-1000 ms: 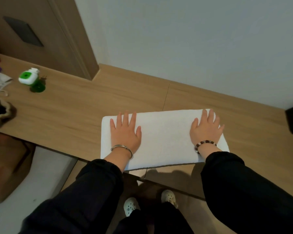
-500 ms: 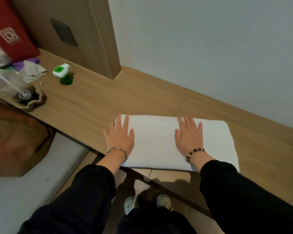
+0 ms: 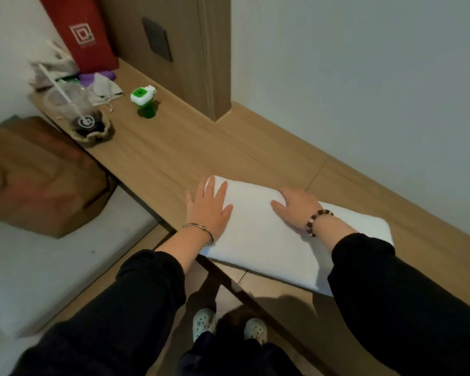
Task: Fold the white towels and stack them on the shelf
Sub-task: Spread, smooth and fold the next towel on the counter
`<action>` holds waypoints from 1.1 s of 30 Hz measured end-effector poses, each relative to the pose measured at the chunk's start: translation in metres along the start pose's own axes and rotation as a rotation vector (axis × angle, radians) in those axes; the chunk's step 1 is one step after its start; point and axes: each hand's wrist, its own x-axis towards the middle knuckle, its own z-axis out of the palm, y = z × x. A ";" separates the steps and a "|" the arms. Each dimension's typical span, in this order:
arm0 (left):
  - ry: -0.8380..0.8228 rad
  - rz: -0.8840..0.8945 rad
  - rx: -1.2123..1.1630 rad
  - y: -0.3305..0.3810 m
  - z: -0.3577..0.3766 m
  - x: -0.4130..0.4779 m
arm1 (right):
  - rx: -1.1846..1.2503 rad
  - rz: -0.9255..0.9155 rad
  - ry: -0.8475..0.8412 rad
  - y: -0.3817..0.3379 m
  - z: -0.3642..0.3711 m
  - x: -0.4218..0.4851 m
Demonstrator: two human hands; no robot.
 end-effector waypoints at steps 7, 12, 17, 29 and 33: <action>-0.169 0.304 0.132 0.029 0.000 -0.008 | 0.132 0.015 -0.721 0.021 -0.047 0.043; -0.143 0.275 0.157 0.028 0.015 -0.007 | 0.253 0.093 -0.952 0.039 -0.045 0.057; -0.156 0.259 0.150 0.029 0.012 -0.011 | 0.191 0.144 -0.986 0.061 -0.053 0.047; -0.878 0.386 0.298 0.106 -0.073 0.107 | 0.153 0.141 -0.922 0.071 -0.046 0.034; -1.009 0.360 0.323 0.105 -0.080 0.115 | 0.144 0.104 -0.916 0.079 -0.044 0.028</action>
